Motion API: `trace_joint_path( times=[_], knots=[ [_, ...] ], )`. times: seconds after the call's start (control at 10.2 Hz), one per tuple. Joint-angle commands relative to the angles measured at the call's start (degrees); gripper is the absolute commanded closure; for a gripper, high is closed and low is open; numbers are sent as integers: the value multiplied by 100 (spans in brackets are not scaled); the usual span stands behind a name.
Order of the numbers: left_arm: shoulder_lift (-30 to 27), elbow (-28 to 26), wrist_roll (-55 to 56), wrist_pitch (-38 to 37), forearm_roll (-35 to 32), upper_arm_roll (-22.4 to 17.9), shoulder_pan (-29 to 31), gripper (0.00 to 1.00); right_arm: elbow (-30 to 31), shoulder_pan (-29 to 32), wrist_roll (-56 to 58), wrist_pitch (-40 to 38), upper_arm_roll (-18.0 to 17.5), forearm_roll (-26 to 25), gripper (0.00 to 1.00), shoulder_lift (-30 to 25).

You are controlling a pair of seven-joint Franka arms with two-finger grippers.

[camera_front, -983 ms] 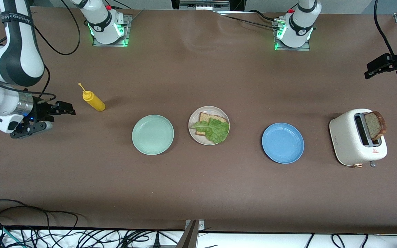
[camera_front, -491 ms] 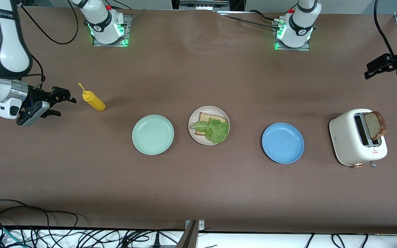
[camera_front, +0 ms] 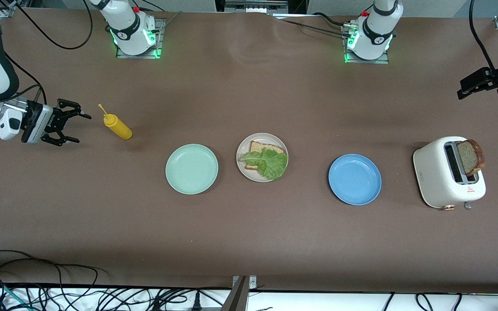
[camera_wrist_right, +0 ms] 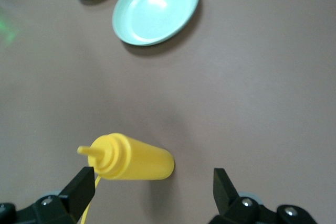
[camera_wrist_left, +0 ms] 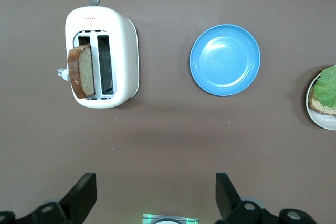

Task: Make sandwich on beige plate with both arms
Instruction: 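Close the right gripper around the mustard bottle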

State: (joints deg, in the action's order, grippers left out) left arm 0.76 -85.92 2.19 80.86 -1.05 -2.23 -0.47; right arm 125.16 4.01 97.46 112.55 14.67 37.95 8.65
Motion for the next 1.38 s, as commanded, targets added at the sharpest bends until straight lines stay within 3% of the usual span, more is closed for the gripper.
trace_joint_path(
  times=[0.0, 0.39, 0.59, 0.98, 1.28],
  knots=[
    [56, 145, -8, -105, -62, 21, -23, 0, 97, 275, 1446, -277, 18, 371, 0, 145],
    [56, 145, -17, -105, -62, 21, 3, 0, 97, 864, 3170, -690, 36, 765, 0, 645],
    [56, 145, -8, -105, -62, 21, -24, 0, 70, 1093, 4058, -918, 36, 1274, 0, 1137],
    [56, 145, -8, -105, -62, 30, -24, 0, 53, 1243, 5009, -1234, 18, 1925, 0, 1840],
    [56, 145, -17, -105, -62, 21, -6, 0, 53, 1243, 5239, -1428, -104, 2224, 0, 2000]
  ],
)
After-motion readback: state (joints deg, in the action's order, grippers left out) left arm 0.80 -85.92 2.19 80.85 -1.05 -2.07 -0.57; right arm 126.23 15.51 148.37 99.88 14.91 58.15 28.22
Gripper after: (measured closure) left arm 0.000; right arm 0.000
